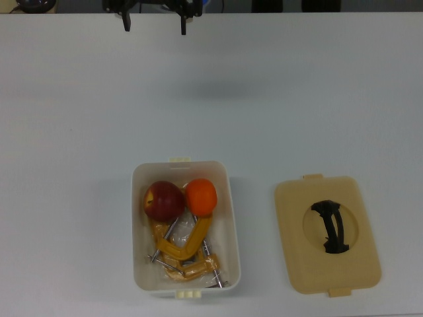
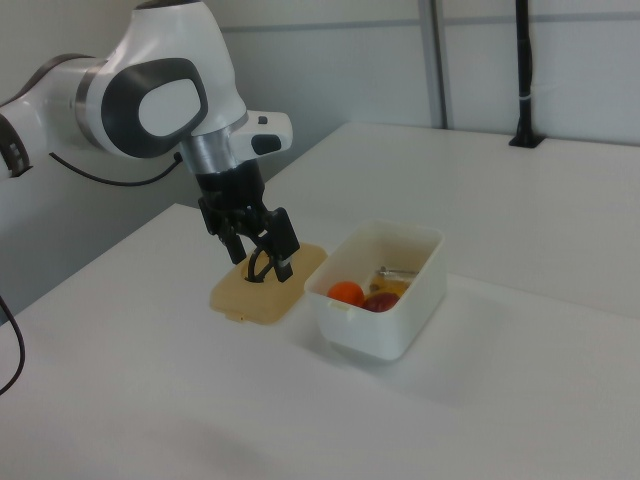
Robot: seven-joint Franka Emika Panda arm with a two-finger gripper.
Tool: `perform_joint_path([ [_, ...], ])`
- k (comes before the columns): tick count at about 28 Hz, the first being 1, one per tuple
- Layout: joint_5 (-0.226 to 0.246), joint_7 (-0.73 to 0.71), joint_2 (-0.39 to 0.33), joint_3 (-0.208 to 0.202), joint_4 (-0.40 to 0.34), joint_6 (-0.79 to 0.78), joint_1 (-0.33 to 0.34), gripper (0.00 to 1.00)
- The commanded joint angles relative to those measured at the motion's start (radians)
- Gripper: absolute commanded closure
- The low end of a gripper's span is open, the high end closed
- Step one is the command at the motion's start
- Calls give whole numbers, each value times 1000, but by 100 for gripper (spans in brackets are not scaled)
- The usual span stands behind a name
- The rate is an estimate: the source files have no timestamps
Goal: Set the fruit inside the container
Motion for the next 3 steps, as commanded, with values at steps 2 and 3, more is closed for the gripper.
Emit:
perform_joint_path([
  [2,35,-31,-12,-14,-24,29,0,0],
  [3,35,-31,-12,-14,-24,29,0,0],
])
